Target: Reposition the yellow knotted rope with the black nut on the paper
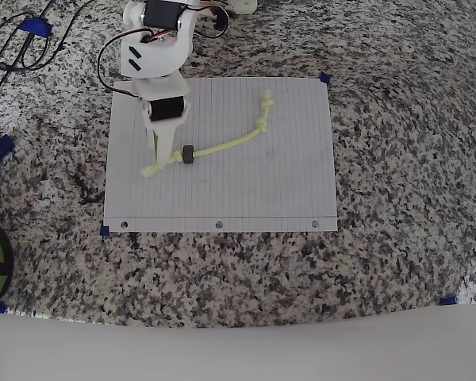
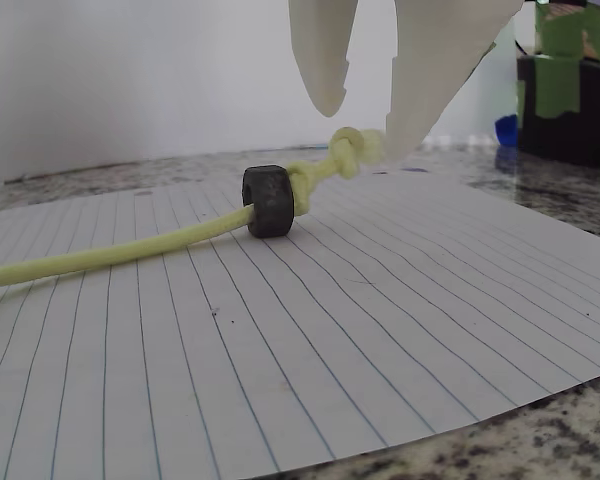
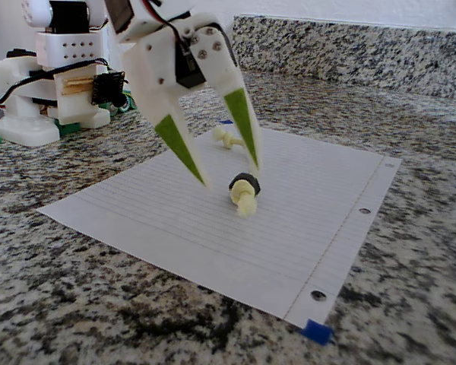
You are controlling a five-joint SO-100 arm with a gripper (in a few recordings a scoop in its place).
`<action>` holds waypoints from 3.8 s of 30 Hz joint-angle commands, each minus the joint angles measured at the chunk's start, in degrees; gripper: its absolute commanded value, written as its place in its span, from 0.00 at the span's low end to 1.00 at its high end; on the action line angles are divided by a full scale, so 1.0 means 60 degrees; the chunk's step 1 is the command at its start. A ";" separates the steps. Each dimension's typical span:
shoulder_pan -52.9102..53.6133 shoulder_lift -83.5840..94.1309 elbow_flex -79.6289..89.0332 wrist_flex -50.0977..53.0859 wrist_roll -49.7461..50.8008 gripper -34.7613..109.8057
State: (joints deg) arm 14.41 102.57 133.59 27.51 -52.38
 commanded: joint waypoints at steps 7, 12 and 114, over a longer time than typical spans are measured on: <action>-0.0029 -0.0527 -0.0645 -0.0234 -0.0073 0.53; -0.0132 -0.0732 -0.0718 -0.0308 -0.0073 0.53; 0.1025 0.7778 -0.0762 0.2036 -0.3428 0.24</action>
State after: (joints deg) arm 21.27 148.10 129.11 40.52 -73.92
